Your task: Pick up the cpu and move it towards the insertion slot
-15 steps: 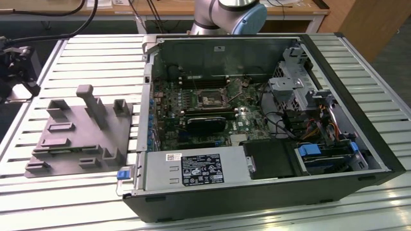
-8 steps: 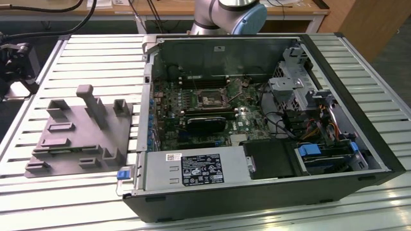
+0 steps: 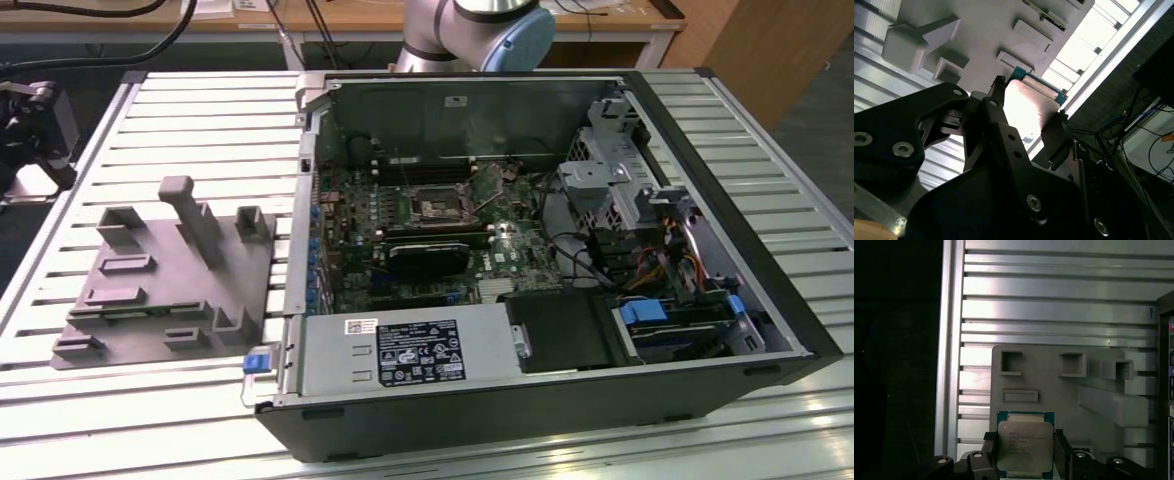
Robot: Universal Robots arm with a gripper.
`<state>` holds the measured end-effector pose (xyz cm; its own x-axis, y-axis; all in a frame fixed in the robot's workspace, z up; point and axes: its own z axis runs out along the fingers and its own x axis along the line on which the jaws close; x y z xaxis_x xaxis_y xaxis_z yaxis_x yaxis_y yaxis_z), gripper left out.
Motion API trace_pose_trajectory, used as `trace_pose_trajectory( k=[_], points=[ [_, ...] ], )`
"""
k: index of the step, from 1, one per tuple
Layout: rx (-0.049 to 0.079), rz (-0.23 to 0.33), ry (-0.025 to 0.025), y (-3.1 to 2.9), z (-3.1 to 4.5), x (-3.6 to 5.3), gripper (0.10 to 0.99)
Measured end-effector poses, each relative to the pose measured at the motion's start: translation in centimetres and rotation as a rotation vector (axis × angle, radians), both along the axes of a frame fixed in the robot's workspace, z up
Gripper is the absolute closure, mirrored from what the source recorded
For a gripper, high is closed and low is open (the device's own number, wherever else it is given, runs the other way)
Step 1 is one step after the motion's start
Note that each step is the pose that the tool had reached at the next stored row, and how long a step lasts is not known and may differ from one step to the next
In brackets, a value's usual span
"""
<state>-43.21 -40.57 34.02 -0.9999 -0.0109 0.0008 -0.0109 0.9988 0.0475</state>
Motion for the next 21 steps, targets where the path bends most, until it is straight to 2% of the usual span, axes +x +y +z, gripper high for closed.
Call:
trace_pose_trajectory(
  k=[21],
  points=[
    [0.000,-0.003,-0.0001,0.05,1.84,0.00,0.545]
  ],
)
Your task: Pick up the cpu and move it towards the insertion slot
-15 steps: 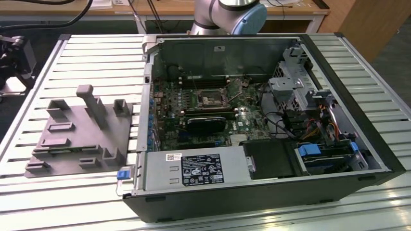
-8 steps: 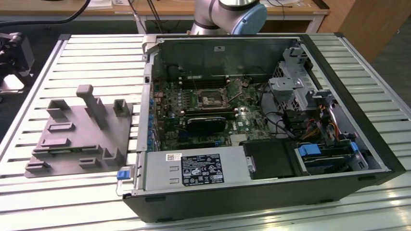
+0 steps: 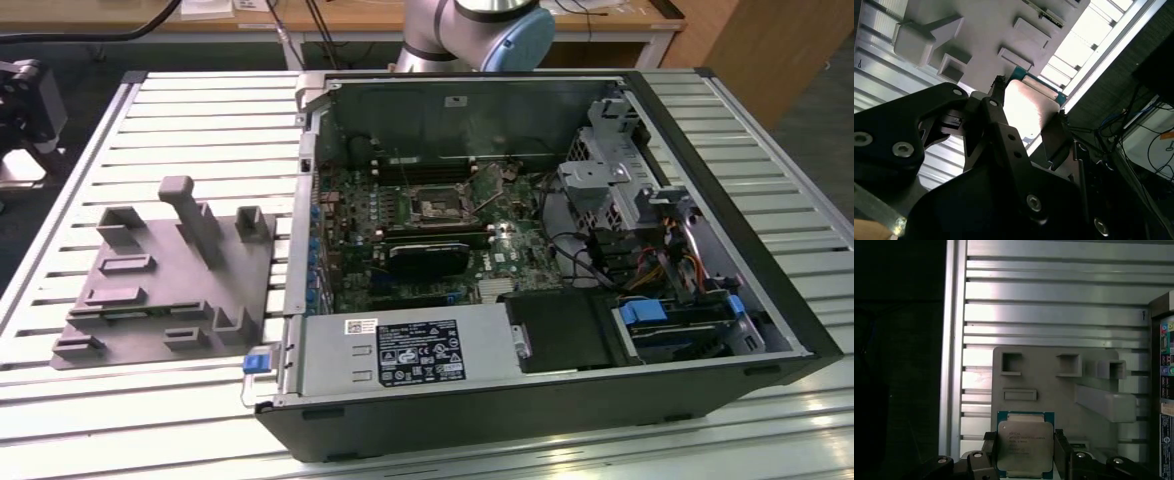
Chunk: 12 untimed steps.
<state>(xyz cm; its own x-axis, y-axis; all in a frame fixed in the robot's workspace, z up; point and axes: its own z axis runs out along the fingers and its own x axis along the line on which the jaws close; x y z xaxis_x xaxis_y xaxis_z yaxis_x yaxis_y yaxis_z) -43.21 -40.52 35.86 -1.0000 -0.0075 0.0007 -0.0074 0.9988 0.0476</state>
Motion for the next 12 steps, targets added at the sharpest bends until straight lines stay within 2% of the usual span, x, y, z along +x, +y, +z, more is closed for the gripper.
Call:
trace_pose_trajectory(
  k=[12],
  points=[
    [0.000,-0.004,0.0000,0.16,1.30,-0.01,0.545]
  ],
)
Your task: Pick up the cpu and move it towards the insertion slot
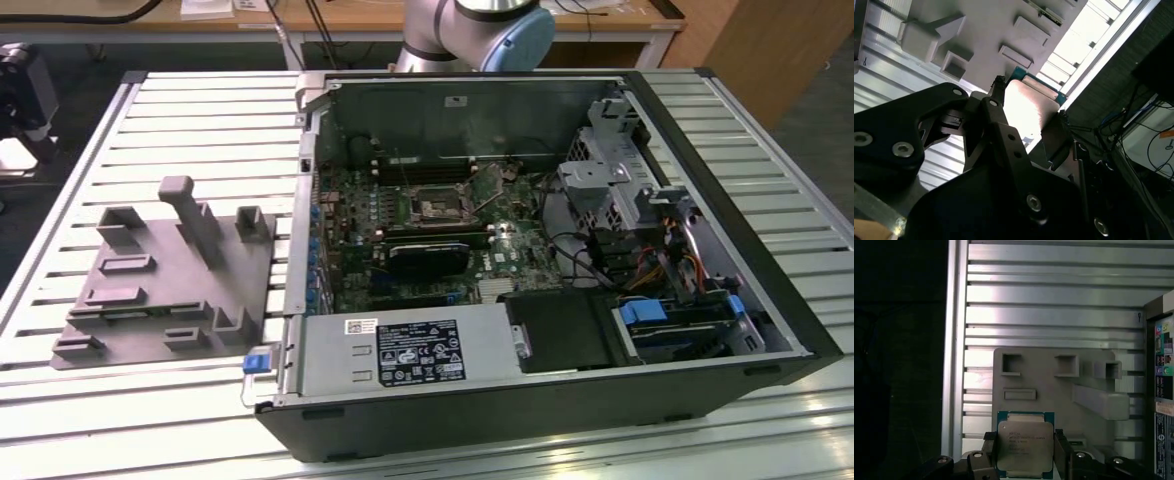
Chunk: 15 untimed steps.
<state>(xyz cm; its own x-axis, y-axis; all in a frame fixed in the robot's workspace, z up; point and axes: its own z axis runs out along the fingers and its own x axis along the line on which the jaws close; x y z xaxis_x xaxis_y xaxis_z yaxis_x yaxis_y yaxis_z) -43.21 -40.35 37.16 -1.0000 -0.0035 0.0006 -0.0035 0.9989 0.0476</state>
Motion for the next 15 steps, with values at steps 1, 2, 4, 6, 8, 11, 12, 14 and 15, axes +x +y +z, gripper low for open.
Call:
trace_pose_trajectory(
  k=[1,2,4,6,8,11,12,14,15],
  points=[
    [0.000,-0.001,0.0001,0.02,0.16,0.01,0.545],
    [0.000,-0.001,0.0001,0.04,0.34,0.01,0.545],
    [0.000,-0.002,0.0001,0.09,0.71,0.01,0.545],
    [0.000,-0.003,0.0000,0.14,1.14,0.01,0.545],
    [0.000,-0.004,0.0001,0.19,1.63,0.01,0.545],
    [0.000,-0.005,0.0001,0.23,2.22,0.01,0.545],
    [0.000,-0.005,0.0001,0.24,2.41,0.01,0.545],
    [0.000,-0.005,0.0000,0.26,2.78,0.01,0.545],
    [0.000,-0.006,0.0000,0.26,2.97,0.01,0.545]
  ],
)
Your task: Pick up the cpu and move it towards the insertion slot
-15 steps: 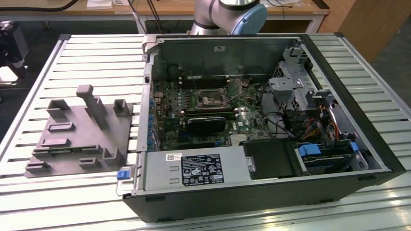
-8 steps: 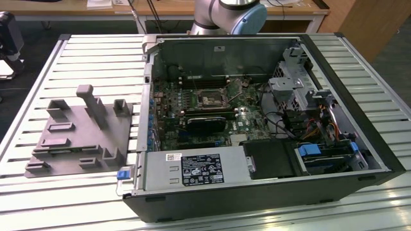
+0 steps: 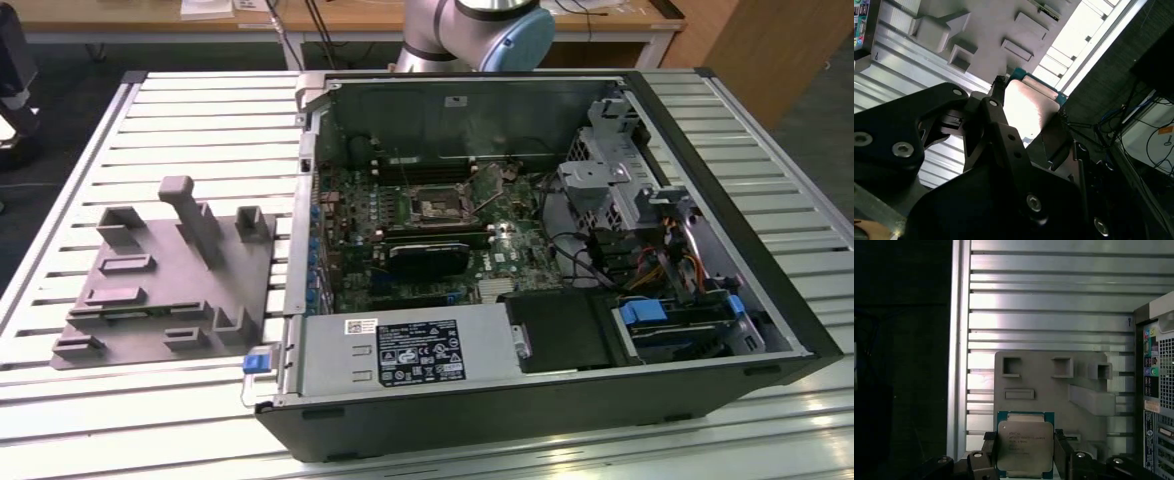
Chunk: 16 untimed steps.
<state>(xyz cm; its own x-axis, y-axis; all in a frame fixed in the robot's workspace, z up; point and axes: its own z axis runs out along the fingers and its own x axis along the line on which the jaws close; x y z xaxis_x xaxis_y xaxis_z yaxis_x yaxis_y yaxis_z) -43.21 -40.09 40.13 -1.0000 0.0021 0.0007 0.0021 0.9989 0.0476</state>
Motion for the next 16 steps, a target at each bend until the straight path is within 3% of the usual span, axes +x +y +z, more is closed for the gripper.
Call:
trace_pose_trajectory(
  k=[16],
  points=[
    [0.000,-0.006,0.0000,0.15,2.86,0.00,0.545]
  ],
)
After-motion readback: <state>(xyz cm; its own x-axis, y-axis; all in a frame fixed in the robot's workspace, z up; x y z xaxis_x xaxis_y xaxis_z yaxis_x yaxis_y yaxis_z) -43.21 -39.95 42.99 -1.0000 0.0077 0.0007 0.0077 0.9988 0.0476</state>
